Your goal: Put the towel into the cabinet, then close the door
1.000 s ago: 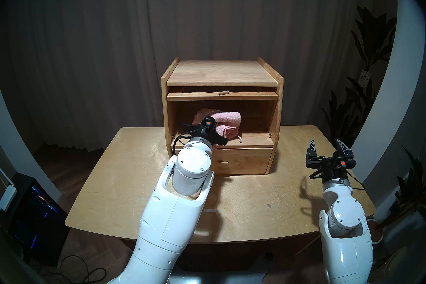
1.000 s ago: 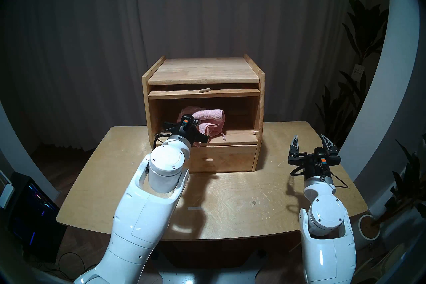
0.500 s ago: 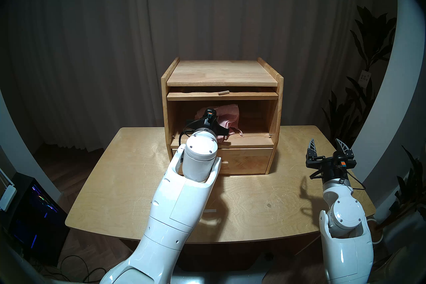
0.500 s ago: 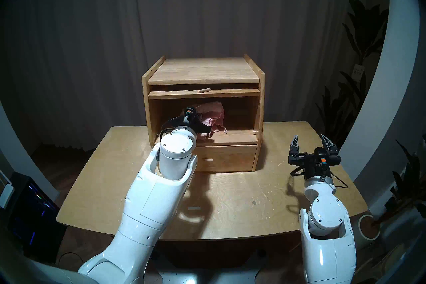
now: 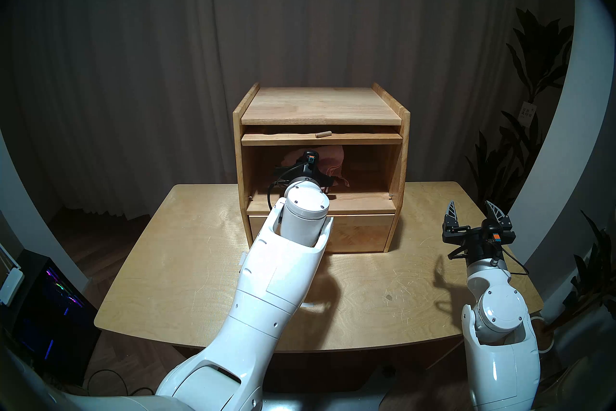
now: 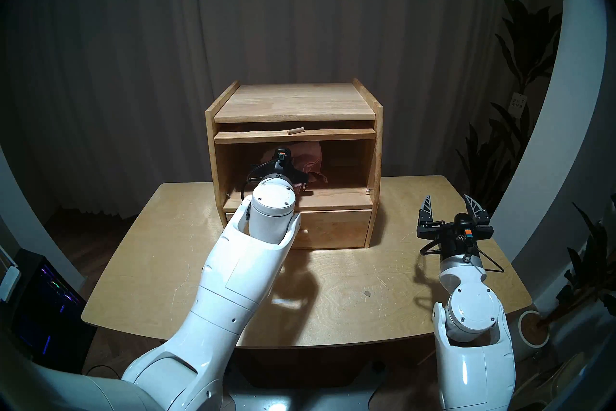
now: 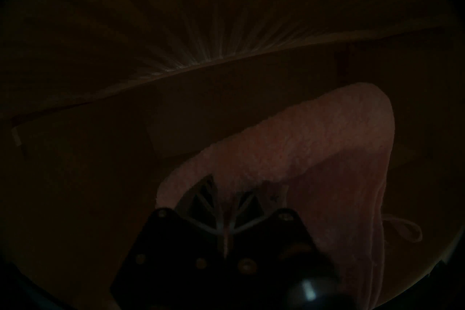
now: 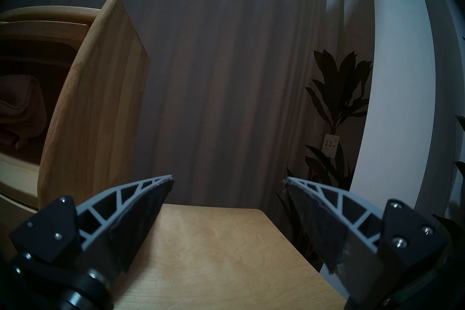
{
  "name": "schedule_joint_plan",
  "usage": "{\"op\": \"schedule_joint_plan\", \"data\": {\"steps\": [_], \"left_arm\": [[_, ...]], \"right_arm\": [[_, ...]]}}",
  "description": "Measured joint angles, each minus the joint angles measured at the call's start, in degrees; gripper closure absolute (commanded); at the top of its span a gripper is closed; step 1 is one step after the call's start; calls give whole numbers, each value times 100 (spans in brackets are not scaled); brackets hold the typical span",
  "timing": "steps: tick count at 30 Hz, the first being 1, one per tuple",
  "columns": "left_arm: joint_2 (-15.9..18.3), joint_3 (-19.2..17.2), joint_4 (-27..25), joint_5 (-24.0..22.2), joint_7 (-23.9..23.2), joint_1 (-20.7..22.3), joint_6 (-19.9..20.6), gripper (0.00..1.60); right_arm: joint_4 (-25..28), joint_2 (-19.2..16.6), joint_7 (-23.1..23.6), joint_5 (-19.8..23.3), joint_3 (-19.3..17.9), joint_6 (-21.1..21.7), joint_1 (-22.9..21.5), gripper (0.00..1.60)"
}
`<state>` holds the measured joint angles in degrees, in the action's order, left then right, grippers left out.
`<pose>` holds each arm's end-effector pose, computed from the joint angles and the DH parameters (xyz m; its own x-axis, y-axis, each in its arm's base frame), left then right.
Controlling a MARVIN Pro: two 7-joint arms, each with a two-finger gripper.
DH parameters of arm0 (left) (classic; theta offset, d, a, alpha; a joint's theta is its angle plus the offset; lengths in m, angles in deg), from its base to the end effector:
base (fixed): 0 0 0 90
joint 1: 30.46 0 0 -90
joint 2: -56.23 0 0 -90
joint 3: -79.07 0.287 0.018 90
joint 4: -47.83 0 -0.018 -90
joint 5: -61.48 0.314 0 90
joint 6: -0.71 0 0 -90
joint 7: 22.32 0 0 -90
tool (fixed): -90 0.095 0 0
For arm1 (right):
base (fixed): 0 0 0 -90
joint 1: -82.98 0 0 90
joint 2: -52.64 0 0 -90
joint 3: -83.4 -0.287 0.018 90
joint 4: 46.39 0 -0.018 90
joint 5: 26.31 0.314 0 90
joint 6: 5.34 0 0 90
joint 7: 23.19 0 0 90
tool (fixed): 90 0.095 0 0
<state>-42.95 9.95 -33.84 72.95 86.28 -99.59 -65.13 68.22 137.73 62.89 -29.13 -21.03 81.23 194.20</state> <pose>0.4958 -0.1702 -0.2065 0.0955 -0.2237 0.9700 -0.0172 -0.9746 -0.2231 0.3119 -0.1149 -0.2481 -0.0997 0.2394 0.9658 -0.2707 -0.9405 0.2052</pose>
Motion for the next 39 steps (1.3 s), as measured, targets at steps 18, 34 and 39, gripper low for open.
{"op": "schedule_joint_plan", "data": {"steps": [18,34,39], "left_arm": [[-305,-159,743,-530,446,337,-848,160],[-60,232,1303,-355,640,204,-2243,160],[-27,191,1569,-343,645,355,-2384,160]], "right_arm": [[19,3,1,0,0,1,15,0],[31,6,2,0,0,2,23,0],[33,7,2,0,-1,3,25,0]]}}
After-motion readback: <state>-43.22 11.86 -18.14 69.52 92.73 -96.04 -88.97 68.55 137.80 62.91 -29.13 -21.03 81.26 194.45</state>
